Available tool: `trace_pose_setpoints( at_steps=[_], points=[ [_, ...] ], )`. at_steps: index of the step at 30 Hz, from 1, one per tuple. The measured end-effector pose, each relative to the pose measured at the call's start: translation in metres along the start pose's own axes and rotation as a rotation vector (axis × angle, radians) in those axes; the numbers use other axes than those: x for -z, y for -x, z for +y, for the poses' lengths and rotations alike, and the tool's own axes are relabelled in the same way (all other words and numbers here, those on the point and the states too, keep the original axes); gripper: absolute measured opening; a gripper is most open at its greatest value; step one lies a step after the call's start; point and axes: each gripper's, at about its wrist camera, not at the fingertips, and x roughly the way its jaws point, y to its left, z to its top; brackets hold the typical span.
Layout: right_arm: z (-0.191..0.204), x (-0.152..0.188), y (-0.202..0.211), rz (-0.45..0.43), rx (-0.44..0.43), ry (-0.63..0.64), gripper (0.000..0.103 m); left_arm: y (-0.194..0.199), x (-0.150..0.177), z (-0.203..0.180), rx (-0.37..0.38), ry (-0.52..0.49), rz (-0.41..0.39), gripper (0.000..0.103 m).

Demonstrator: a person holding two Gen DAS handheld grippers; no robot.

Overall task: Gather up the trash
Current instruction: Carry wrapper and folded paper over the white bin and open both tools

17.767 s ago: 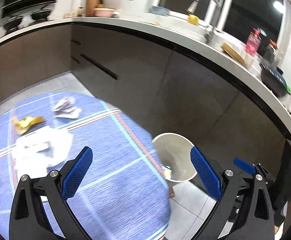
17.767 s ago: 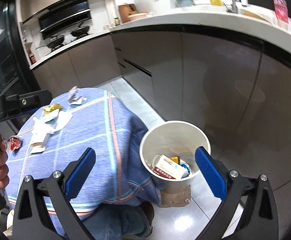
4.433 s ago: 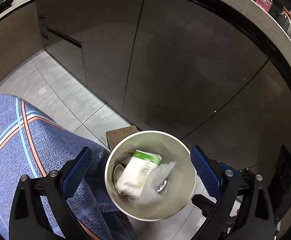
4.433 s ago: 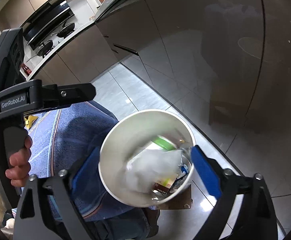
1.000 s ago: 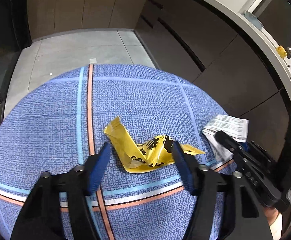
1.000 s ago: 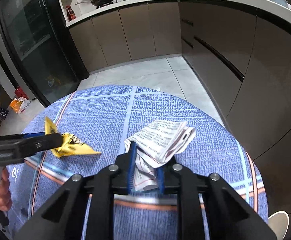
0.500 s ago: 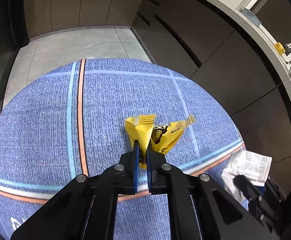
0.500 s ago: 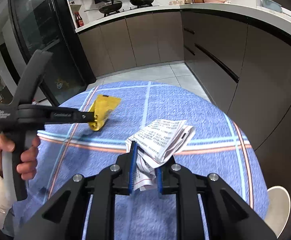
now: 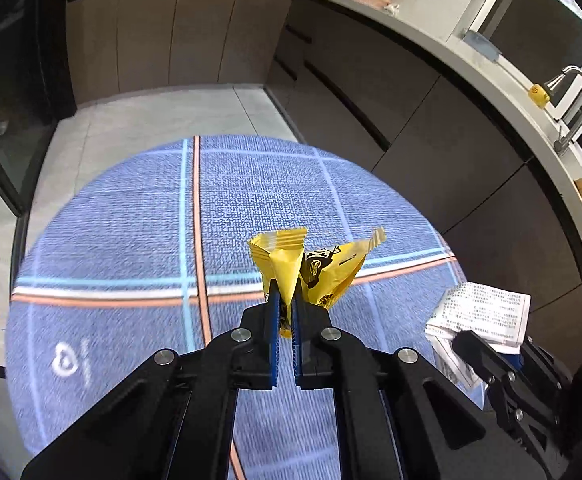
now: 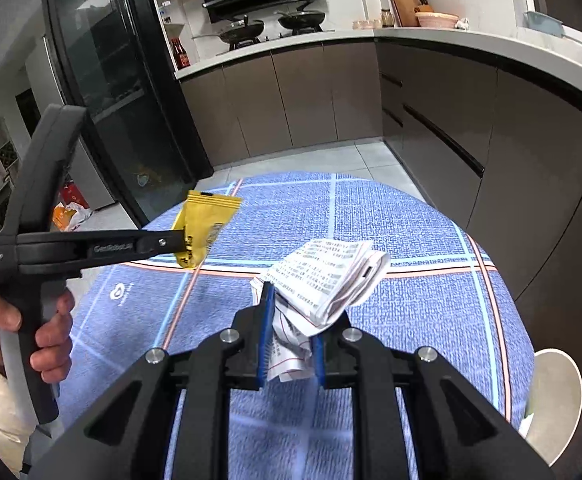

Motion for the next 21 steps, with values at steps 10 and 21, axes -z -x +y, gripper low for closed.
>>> trace_pose_setpoints(
  at_steps=[10, 21],
  points=[
    [-0.002, 0.016, 0.07, -0.093, 0.018, -0.018, 0.018, 0.061, 0.033, -0.036, 0.076, -0.027, -0.072, 0.005],
    [-0.043, 0.04, 0.125, -0.154, 0.097, -0.095, 0.018, 0.078, 0.06, -0.112, 0.186, -0.15, -0.077, 0.005]
  ],
)
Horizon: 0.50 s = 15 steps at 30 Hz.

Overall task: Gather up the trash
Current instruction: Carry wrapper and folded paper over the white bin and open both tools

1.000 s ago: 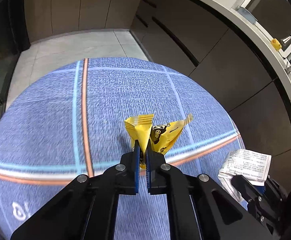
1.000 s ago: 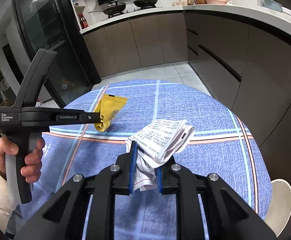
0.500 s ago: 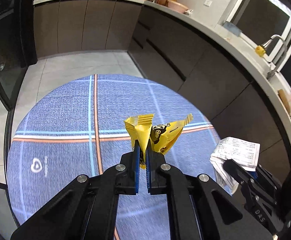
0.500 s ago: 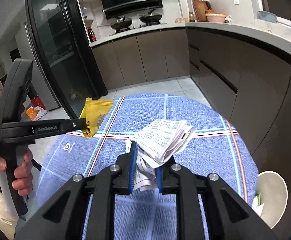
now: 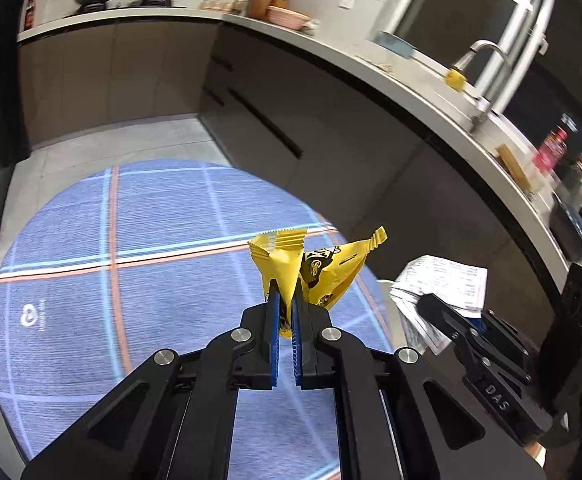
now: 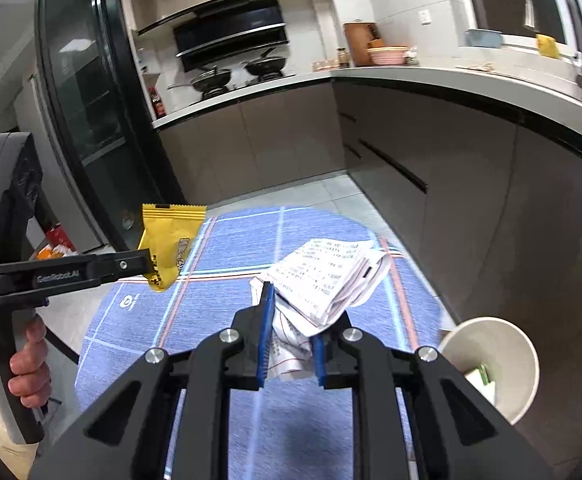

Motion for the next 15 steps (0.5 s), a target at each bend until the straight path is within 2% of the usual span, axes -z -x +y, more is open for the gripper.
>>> trace_pose_setpoints(
  at_steps=[15],
  points=[
    [-0.101, 0.035, 0.046, -0.033, 0.195, -0.151, 0.018, -0.07, 0.01, -0.106, 0.157, -0.181, 0.119, 0.005]
  ],
)
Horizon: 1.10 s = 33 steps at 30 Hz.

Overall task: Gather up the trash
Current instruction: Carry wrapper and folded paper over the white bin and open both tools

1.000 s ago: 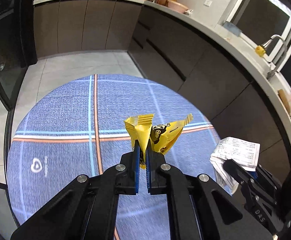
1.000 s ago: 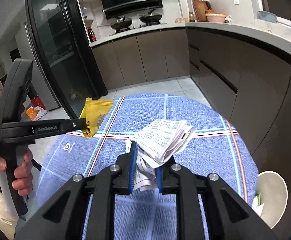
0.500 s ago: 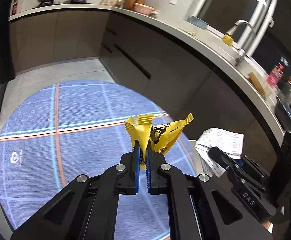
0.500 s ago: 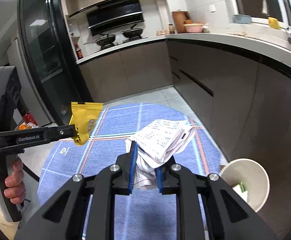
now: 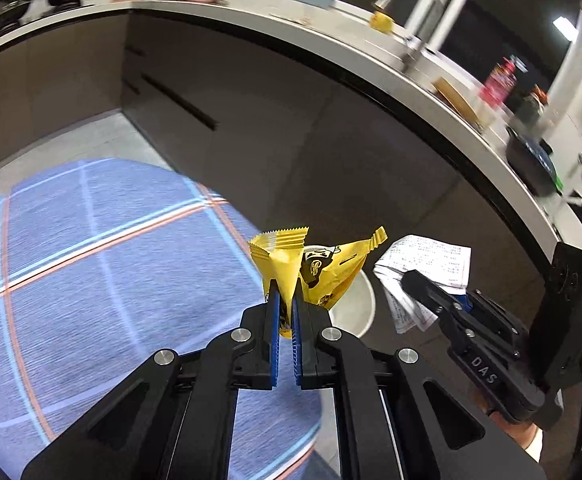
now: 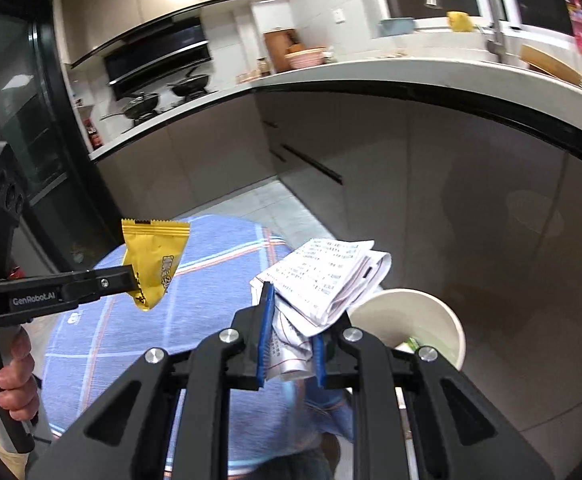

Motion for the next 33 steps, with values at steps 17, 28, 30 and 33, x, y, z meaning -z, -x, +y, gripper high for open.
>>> trace_pose_setpoints(
  at_steps=[17, 28, 30, 33],
  points=[
    [-0.099, 0.047, -0.048, 0.12, 0.111, -0.122, 0.019, -0.142, -0.013, -0.056, 0.087, -0.117, 0.186, 0.005],
    [-0.127, 0.063, -0.098, 0.195, 0.097, -0.149, 0.021, -0.214, -0.014, -0.066, 0.05, -0.162, 0.264, 0.006],
    [-0.129, 0.067, -0.106, 0.203, 0.094, -0.14, 0.022, -0.222, -0.016, -0.066, 0.038, -0.166, 0.265, 0.007],
    [-0.131, 0.067, -0.121, 0.218, 0.086, -0.13, 0.028, -0.231, -0.017, -0.066, 0.024, -0.171, 0.26, 0.018]
  ],
)
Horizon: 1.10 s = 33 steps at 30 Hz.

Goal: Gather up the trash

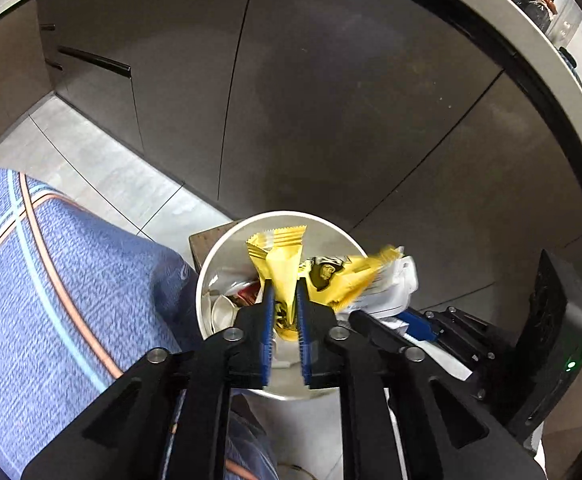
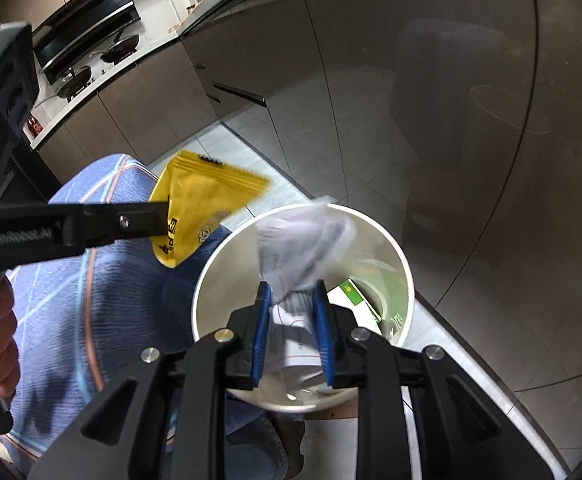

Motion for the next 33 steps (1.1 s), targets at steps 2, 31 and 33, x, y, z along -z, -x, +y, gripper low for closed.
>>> trace_pose_setpoints(
  at_steps=[2, 31, 33],
  points=[
    [-0.002, 0.0, -0.007, 0.007, -0.004, 0.01, 0.047, -0.002, -0.003, 0.003, -0.02, 0.007, -0.014, 0.045],
    [0.046, -0.013, 0.057, -0.074, 0.068, 0.093, 0.1, 0.124, 0.022, 0.024, -0.265, 0.125, -0.275, 0.094],
    [0.064, -0.021, 0.081, -0.108, 0.076, 0.109, 0.1, 0.156, 0.035, 0.027, -0.329, 0.134, -0.309, 0.094]
  ],
)
